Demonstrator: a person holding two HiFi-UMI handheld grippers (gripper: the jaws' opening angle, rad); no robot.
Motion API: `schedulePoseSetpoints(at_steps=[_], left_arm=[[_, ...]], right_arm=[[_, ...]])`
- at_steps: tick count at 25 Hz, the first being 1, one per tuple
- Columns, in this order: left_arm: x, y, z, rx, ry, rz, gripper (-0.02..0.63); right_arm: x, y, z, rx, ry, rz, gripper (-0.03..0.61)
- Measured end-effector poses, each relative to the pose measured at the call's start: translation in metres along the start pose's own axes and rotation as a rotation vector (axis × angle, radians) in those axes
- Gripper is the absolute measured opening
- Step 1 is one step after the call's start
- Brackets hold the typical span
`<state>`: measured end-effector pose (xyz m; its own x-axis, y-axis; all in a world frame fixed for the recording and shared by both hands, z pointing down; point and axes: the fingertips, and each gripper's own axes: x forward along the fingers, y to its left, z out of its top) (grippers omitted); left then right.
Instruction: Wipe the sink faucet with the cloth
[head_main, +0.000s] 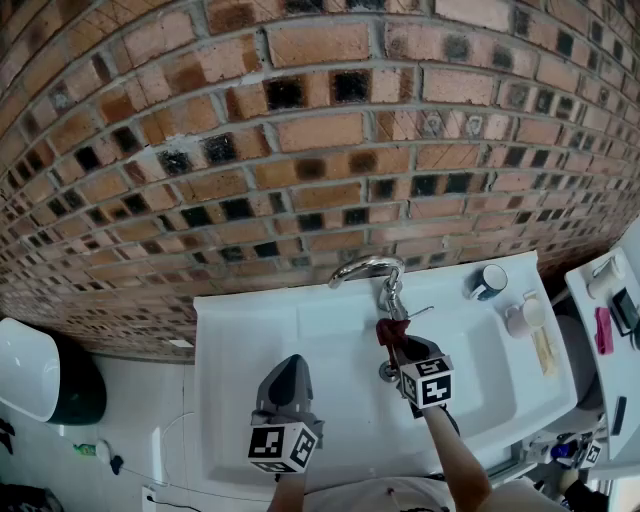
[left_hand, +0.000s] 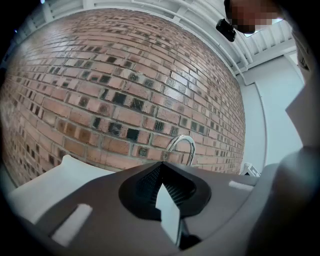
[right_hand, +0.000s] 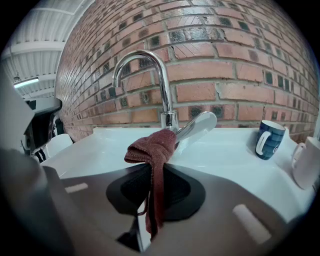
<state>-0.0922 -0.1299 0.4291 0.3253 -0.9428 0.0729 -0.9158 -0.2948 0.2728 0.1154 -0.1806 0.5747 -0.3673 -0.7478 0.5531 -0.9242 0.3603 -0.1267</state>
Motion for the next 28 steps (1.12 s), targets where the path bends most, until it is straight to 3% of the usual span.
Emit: schedulePoseSetpoints(at_steps=[13, 28], left_arm=[[0.011, -0.002, -0.005, 0.000, 0.007, -0.019, 0.005], [0.006, -0.005, -0.001, -0.006, -0.007, -0.033, 0.005]], right_arm=[[0.000, -0.020, 0.014, 0.027, -0.036, -0.048, 0.044], [-0.058, -0.095, 0.059, 0.108, -0.193, -0.248, 0.045]])
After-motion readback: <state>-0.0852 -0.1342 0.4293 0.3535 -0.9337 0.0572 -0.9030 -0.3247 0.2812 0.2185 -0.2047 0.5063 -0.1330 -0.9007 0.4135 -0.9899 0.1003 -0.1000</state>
